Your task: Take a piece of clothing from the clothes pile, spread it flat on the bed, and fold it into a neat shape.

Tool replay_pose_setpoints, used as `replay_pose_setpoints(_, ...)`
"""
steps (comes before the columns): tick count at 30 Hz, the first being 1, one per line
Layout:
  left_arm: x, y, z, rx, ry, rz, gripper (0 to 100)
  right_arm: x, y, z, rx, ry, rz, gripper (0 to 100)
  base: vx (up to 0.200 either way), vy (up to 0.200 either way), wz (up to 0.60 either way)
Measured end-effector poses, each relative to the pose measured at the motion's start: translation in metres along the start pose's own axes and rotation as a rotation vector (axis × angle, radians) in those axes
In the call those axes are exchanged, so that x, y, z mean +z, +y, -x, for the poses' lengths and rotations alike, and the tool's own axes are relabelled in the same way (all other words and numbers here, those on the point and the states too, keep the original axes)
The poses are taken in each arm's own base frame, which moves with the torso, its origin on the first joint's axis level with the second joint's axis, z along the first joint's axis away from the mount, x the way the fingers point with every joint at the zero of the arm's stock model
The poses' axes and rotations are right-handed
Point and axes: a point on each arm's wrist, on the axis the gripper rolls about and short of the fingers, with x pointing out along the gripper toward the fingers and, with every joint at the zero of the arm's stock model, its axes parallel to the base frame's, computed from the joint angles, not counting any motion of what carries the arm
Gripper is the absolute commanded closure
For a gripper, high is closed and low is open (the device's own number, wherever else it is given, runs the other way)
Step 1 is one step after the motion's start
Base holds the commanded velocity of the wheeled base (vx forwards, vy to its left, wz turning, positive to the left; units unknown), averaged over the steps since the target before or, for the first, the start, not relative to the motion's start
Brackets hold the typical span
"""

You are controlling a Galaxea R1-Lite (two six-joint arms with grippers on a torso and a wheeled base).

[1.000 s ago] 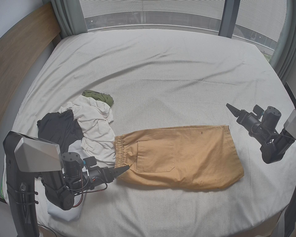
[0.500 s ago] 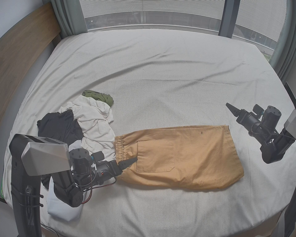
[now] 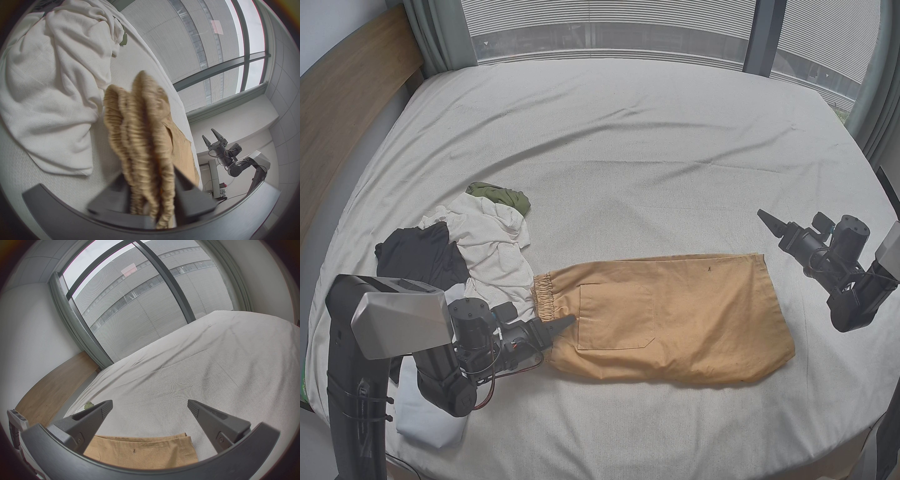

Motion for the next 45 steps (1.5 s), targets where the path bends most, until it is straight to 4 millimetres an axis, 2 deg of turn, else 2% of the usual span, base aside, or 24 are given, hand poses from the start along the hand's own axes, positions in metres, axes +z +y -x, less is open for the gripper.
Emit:
replay_pose_setpoints(11,0.0,-0.006,0.015,0.047,-0.013,0.028,100,-0.004,-0.001,0.001,-0.003,0.016,-0.005,0,0.0,0.0,0.0)
replay_pose_setpoints(23,0.0,-0.021,0.058,0.092,0.009,0.057,100,-0.017,-0.002,0.005,0.007,0.071,-0.019,0,0.0,0.0,0.0)
replay_pose_setpoints(34,0.011,-0.013,0.092,0.149,-0.021,0.085,100,-0.029,0.003,0.006,0.018,0.113,-0.03,0,0.0,0.0,0.0)
replay_pose_setpoints(40,0.014,-0.015,0.099,0.152,-0.033,0.084,100,-0.032,0.005,0.006,0.023,0.122,-0.033,0,0.0,0.0,0.0)
replay_pose_setpoints(45,0.016,-0.021,0.094,0.124,-0.038,0.069,100,-0.033,0.007,0.006,0.025,0.124,-0.031,0,0.0,0.0,0.0)
